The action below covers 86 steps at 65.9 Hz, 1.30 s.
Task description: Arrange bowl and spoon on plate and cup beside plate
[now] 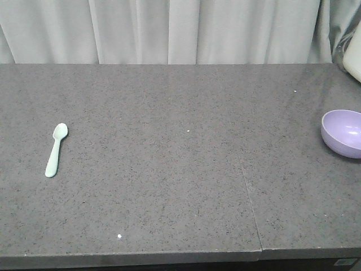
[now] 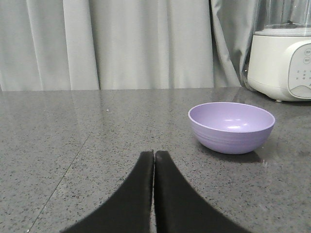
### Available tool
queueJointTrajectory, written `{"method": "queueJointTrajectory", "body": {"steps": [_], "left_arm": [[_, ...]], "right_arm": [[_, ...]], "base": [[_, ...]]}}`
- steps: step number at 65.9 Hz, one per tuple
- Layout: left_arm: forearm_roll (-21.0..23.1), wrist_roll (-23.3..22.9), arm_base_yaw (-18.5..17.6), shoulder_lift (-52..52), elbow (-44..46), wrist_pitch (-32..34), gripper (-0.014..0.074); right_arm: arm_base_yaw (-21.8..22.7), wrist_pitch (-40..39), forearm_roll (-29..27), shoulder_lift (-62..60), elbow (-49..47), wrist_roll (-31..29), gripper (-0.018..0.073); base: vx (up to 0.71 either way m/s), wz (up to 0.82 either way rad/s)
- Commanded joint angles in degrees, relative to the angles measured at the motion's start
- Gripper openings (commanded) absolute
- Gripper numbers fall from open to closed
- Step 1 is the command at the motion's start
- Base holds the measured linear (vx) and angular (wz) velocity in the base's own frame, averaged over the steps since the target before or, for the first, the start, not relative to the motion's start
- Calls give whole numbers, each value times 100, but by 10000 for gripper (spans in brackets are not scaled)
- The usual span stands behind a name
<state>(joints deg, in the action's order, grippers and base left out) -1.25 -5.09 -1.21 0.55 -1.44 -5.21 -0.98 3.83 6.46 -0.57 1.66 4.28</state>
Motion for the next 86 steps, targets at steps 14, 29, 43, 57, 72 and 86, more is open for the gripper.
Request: {"method": "queueJointTrajectory", "body": {"steps": [14,29,43,57,72,86], "left_arm": [[6,-37,-4,-104,-170,448,-6],[6,-37,-4,-104,-170,448,-6],[6,-37,-4,-104,-170,448,-6],[6,-37,-4,-104,-170,448,-6],[6,-37,-4,-104,-170,448,-6],[6,-37,-4,-104,-170,486,-6]], "right_arm": [[-5,-440,32,-72,90,-21,-5],[-5,-440,32,-72,90,-21,-5],[-5,-440,32,-72,90,-21,-5],[-5,-440,32,-72,90,-21,-5],[-5,-440,32,-72,90,-21,-5],[-5,-440,32,-72,90,-21,-5]], "base": [[0,0],[0,0],[0,0],[0,0],[0,0],[0,0]]}}
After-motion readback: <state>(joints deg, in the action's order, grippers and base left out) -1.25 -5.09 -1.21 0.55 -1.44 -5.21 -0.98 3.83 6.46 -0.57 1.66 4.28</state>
